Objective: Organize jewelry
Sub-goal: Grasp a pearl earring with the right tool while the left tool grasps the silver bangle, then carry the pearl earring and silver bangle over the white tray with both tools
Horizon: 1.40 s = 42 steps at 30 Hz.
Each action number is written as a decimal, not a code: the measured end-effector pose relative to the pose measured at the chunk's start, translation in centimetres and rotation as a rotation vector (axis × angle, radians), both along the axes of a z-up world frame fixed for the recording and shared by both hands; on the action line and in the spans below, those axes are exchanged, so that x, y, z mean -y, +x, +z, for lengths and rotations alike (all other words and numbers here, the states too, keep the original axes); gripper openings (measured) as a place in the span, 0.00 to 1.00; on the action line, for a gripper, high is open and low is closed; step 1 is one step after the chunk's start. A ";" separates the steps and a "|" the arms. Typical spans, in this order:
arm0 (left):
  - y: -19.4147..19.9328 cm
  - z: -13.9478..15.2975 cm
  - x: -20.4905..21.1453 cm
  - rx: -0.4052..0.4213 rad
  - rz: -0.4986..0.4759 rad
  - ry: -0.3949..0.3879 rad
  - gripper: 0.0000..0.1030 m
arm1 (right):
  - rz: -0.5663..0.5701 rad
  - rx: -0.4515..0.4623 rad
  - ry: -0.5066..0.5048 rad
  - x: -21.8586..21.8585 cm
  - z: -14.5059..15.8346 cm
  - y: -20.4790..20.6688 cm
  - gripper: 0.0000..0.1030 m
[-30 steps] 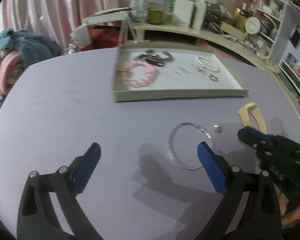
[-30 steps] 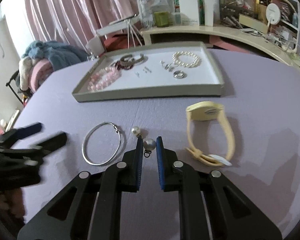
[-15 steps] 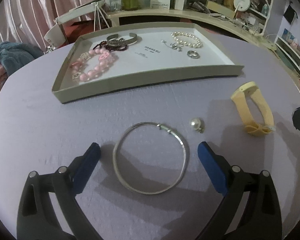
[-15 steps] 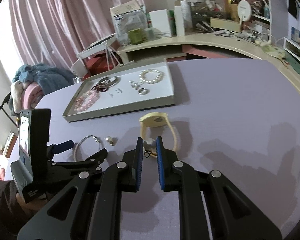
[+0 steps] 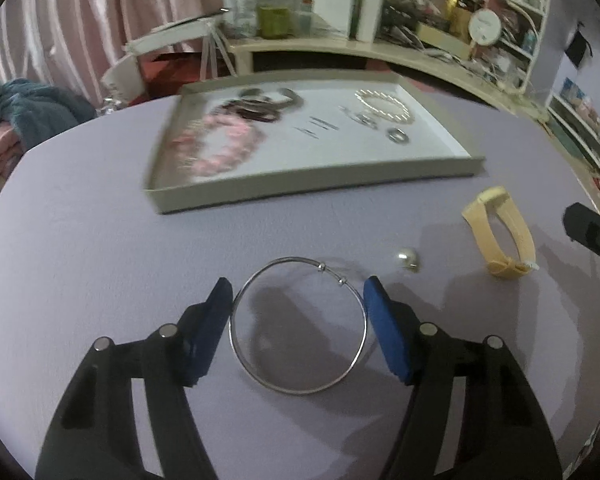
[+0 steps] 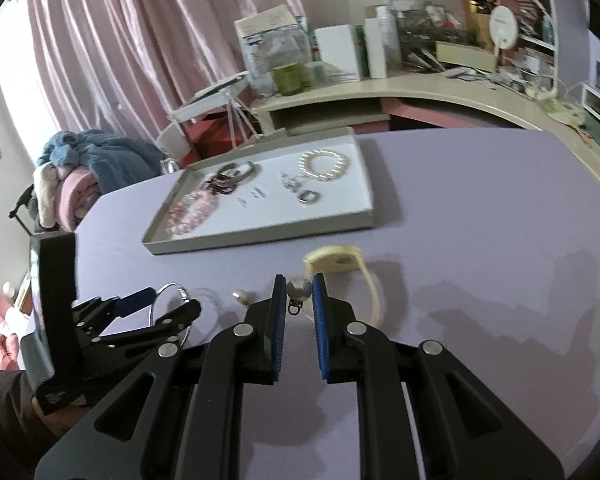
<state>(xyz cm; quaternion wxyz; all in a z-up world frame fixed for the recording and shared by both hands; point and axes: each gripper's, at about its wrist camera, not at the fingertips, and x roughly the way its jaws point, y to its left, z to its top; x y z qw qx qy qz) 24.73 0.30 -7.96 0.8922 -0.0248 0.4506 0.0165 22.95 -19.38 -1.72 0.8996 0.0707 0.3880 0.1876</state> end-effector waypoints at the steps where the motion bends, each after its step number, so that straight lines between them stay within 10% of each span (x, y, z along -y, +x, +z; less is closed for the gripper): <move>1: -0.3 0.4 -0.7 0.008 0.016 -0.003 0.65 | 0.015 0.004 0.005 -0.5 0.1 0.2 0.14; 29: 4.5 7.5 -7.5 0.125 0.132 -0.023 0.65 | 0.107 -0.068 -0.098 -9.6 -1.0 13.8 0.14; 42: 11.7 7.0 -3.9 0.118 0.022 -0.051 0.65 | -0.028 0.011 -0.013 -2.5 1.6 12.4 0.37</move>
